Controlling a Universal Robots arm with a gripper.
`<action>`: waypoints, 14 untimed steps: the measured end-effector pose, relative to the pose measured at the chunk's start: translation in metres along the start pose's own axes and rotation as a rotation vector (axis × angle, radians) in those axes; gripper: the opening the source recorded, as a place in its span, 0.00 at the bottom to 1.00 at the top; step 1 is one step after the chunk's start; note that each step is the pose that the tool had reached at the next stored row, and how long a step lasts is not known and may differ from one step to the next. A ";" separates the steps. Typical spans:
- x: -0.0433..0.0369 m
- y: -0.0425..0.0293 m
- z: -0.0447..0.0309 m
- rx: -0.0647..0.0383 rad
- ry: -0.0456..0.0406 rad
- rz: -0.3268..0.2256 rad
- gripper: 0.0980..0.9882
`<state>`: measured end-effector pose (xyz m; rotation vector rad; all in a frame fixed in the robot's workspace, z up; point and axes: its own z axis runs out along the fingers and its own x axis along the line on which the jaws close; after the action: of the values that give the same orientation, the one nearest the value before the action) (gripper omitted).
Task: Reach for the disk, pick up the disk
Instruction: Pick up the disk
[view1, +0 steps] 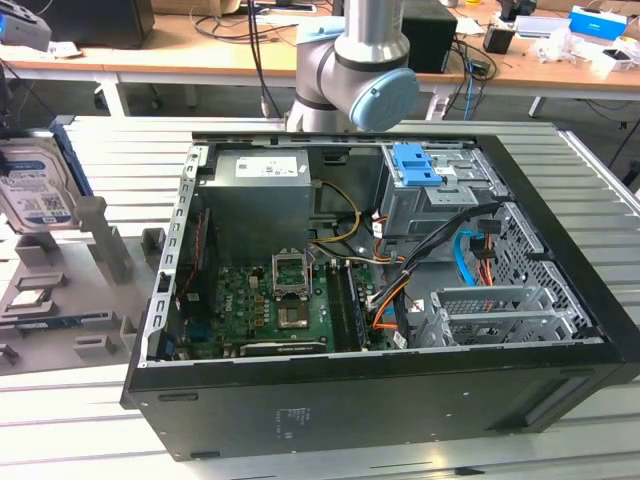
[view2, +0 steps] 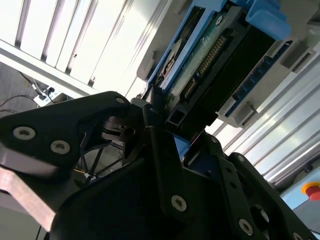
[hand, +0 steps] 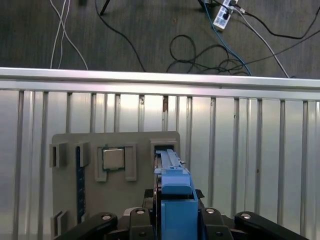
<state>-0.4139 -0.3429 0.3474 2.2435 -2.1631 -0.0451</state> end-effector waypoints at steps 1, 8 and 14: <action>0.0000 0.0001 -0.0025 0.000 0.0000 0.000 0.30; -0.0001 0.0007 -0.0190 0.000 0.0000 0.000 0.30; -0.0002 0.0012 -0.0317 0.000 0.0000 0.000 0.30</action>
<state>-0.4139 -0.3428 0.3791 2.2436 -2.1631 -0.0450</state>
